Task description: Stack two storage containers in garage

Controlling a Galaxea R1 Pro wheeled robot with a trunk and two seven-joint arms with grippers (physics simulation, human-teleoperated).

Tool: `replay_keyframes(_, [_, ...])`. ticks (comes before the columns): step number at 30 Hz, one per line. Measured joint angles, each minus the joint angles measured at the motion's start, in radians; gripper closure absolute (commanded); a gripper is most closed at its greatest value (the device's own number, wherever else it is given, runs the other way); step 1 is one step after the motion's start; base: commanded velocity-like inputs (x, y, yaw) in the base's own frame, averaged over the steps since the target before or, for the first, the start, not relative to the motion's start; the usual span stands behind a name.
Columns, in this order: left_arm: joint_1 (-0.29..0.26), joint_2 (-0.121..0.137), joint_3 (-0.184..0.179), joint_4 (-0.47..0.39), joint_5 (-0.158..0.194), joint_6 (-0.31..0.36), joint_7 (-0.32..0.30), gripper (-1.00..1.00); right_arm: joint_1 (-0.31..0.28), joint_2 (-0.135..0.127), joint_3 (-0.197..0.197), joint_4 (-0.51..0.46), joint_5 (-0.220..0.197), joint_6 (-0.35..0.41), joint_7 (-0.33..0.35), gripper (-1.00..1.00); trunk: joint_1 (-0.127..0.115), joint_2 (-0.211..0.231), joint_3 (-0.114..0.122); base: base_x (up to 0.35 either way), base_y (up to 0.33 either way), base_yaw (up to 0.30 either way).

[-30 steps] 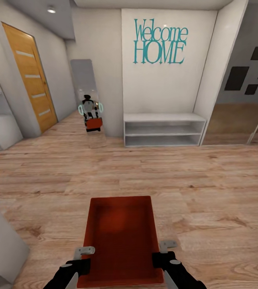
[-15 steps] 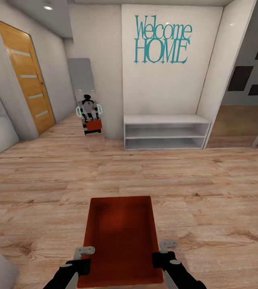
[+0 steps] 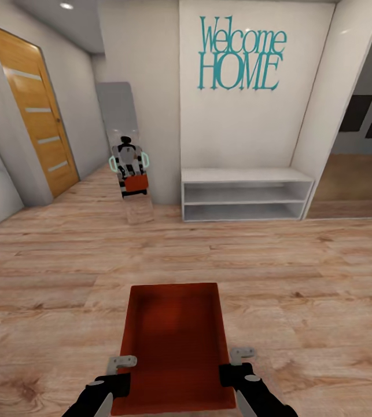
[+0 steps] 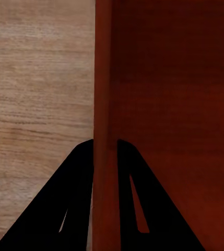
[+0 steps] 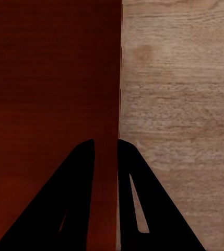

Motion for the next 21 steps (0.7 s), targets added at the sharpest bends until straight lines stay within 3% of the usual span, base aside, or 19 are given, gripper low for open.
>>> replay_keyframes(21, [0.0, 0.0, 0.0, 0.0, 0.0, 0.0, -0.001, 1.0, 0.0, 0.0, 0.0, 0.0, 0.0, 0.0, 0.0, 1.0, 0.0, 0.0, 0.0, 0.344, 0.136, 0.0])
